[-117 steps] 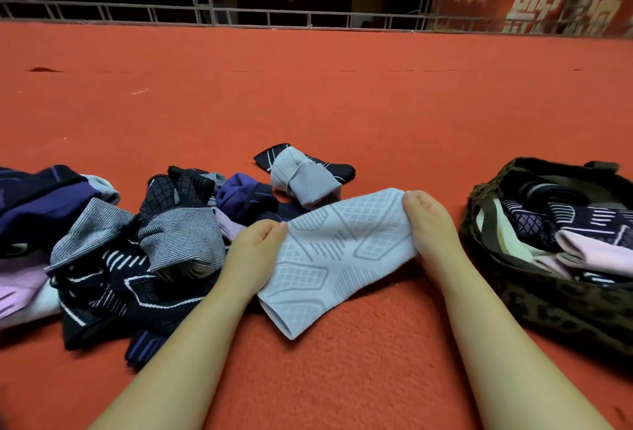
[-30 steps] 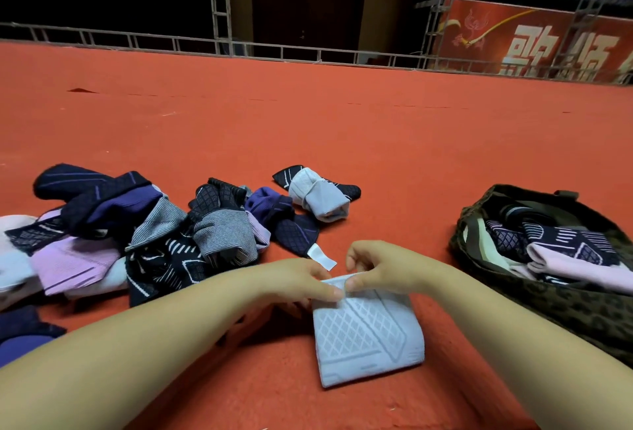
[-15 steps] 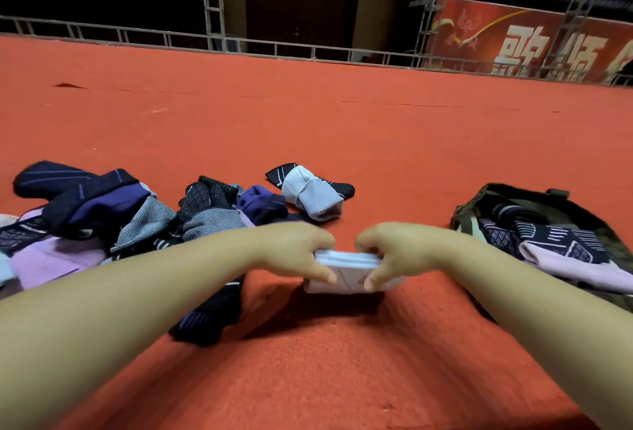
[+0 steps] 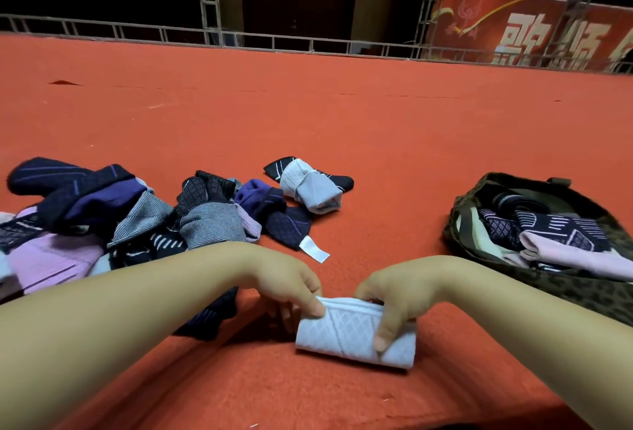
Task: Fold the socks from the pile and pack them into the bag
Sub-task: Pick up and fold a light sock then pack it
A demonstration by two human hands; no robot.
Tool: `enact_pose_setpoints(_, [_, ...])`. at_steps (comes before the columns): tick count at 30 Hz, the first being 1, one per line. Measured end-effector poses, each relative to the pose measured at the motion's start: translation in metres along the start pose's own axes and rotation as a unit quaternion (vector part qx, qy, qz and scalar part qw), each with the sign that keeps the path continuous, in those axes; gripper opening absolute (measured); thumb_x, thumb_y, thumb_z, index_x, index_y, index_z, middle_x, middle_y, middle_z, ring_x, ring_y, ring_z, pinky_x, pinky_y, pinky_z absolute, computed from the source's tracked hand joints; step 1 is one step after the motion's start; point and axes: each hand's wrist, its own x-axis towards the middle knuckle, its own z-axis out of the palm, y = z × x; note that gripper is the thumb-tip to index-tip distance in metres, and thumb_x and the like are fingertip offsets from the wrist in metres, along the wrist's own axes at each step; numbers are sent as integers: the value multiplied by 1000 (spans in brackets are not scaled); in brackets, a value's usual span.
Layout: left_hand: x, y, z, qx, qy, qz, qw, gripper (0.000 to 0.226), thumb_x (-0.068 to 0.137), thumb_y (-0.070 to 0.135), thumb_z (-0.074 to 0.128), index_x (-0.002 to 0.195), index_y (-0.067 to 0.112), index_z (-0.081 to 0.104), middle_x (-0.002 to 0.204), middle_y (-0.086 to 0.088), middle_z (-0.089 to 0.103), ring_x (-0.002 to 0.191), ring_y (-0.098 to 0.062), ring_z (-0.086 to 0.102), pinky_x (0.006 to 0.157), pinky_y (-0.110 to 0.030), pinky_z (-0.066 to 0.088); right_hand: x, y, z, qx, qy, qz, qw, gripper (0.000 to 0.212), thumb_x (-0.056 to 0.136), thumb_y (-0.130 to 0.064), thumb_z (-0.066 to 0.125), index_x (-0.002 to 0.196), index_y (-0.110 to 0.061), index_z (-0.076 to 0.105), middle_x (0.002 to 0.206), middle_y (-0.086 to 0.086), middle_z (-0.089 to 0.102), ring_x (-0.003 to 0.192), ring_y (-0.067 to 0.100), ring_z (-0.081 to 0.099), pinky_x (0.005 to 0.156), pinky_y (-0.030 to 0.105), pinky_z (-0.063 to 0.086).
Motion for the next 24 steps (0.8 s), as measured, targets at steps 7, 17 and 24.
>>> enact_pose_setpoints(7, [13, -2, -3, 30, 58, -19, 998, 15, 92, 36, 56, 90, 21, 52, 73, 6, 55, 64, -9, 54, 75, -31, 40, 8, 31, 0, 102, 18, 72, 992, 39, 75, -33, 79, 103, -23, 55, 98, 5, 65, 87, 23, 64, 77, 38, 54])
enact_pose_setpoints(17, [11, 0, -3, -27, 16, 5, 999, 25, 80, 28, 72, 81, 19, 48, 83, -5, 54, 71, -13, 52, 63, -21, 44, 2, 43, 8, 96, -21, 39, 994, 30, 72, -31, 78, 87, -23, 54, 93, 1, 58, 83, 15, 51, 72, 29, 43])
enact_pose_setpoints(24, [22, 19, -13, -85, 44, 57, 994, 23, 84, 15, 69, 100, 24, 56, 87, 4, 60, 74, -8, 57, 64, -22, 48, -20, 72, 9, 301, 123, -51, 944, 26, 80, -3, 71, 84, -15, 49, 61, -11, 55, 52, 0, 52, 49, 15, 40])
